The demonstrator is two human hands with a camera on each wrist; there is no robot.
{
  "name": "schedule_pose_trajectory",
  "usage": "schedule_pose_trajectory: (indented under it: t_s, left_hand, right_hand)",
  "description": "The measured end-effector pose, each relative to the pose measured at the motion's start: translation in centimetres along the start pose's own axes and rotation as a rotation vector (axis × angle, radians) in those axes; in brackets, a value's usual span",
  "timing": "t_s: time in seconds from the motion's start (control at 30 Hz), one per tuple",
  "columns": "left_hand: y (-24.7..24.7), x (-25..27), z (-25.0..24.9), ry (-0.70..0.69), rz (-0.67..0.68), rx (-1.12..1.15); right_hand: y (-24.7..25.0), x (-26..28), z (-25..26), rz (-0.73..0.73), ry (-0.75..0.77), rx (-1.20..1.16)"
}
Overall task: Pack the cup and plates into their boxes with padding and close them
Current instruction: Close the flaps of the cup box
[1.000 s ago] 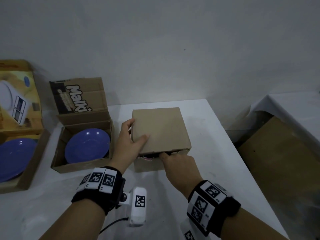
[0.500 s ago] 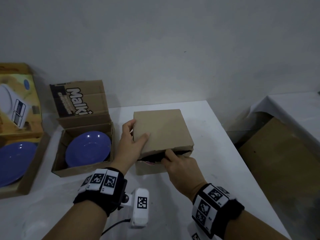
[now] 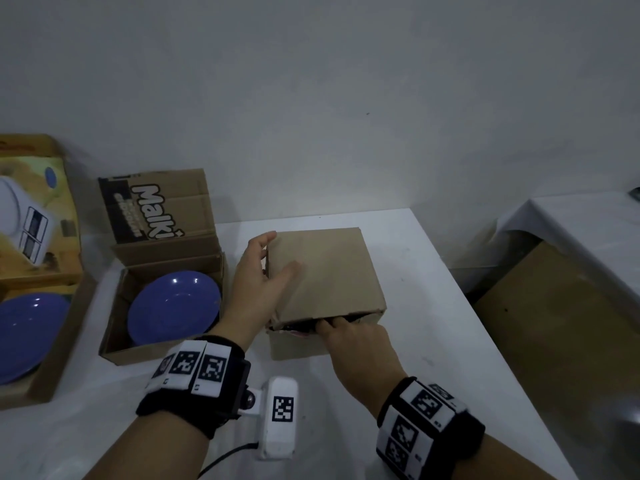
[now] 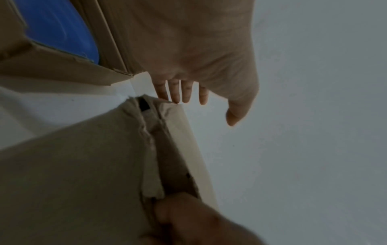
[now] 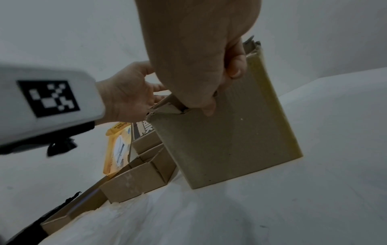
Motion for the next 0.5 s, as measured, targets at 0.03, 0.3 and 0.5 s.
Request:
schedule_pose_trajectory:
  t_s: [0.03, 0.3, 0.5]
  left_hand:
    - [0.2, 0.2, 0.3, -0.063, 0.036, -0.092]
    - [1.7, 0.7, 0.7, -0.331, 0.115, -0.114]
    - [1.0, -1.3, -0.6, -0.336, -0.133, 0.013]
  right_hand:
    - [0.1, 0.1, -0.2, -0.019, -0.003, -0.010]
    - [1.9, -0.1, -1.8, -0.354, -0.029, -0.160]
    - [1.0, 0.2, -2.3, -0.309, -0.015, -0.270]
Point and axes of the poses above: each hand's wrist, its own x-axis away from the middle knuckle, its own y-axis out of the back of the hand, z = x × y, the point moved 1 cm from there along -x, towards the middle knuckle, and after that the axes turned 8 degrees about -z, right-handed, at the moved point
